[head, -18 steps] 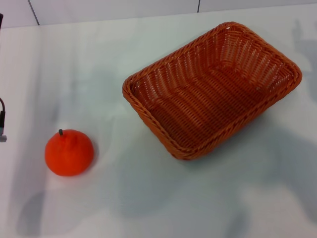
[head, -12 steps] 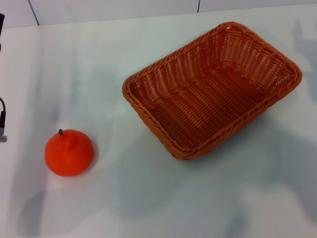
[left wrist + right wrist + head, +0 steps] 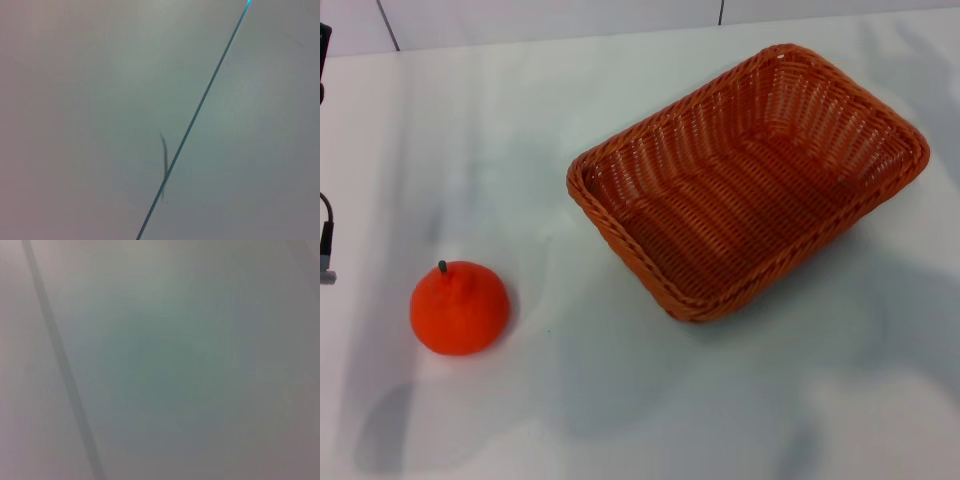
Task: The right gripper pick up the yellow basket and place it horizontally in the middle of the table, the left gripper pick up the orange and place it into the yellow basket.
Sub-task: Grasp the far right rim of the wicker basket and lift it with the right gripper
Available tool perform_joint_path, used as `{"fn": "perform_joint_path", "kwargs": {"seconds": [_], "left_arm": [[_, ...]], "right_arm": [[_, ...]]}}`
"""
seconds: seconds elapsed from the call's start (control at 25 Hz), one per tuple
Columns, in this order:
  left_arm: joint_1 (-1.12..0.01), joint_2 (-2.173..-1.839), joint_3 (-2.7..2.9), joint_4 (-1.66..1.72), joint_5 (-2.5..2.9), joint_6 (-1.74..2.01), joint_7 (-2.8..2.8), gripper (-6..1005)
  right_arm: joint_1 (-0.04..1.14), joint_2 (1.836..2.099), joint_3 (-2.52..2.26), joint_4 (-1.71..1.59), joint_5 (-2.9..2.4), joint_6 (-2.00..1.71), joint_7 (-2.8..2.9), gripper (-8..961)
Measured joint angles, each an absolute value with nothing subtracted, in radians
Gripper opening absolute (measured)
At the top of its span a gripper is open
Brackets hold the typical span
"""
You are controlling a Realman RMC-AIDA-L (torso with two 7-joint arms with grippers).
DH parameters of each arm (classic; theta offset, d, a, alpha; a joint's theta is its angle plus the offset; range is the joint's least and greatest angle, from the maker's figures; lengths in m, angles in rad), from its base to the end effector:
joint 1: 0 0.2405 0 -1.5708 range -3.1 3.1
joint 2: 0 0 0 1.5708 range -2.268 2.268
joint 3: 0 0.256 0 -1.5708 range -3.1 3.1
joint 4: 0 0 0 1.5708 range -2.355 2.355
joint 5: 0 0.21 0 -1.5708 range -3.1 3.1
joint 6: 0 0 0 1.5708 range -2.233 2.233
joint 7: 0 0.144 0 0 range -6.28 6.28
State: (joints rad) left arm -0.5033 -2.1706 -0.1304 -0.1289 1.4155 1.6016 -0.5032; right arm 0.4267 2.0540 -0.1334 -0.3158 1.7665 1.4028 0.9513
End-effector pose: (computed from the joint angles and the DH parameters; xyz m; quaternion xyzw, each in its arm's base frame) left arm -0.2733 0.3121 -0.0090 -0.5546 -0.2685 -0.5635 0.5503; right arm 0.3499 0.3251 0.0926 -0.2822 -0.6306 -0.5479 0.4717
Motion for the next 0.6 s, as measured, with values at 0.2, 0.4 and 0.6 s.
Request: {"fn": "perform_joint_path", "kwargs": {"seconds": [0.2,0.4,0.6], "left_arm": [[-0.499,-2.171,-0.131,-0.129,1.416,1.602,-0.507,916],[-0.492,-2.171,-0.133,-0.13,1.416,1.593,-0.509,916],[-0.49,-2.171,-0.134,-0.13,1.416,1.587,-0.509,915]], "right_arm": [[0.444,2.012,-0.352,-0.639,1.56,1.359,1.456,519],[0.542,1.955,-0.407,-0.864,1.18,1.434,1.855,543],[0.674,1.931,-0.419,-0.979,0.841,1.541,2.101,599]]}}
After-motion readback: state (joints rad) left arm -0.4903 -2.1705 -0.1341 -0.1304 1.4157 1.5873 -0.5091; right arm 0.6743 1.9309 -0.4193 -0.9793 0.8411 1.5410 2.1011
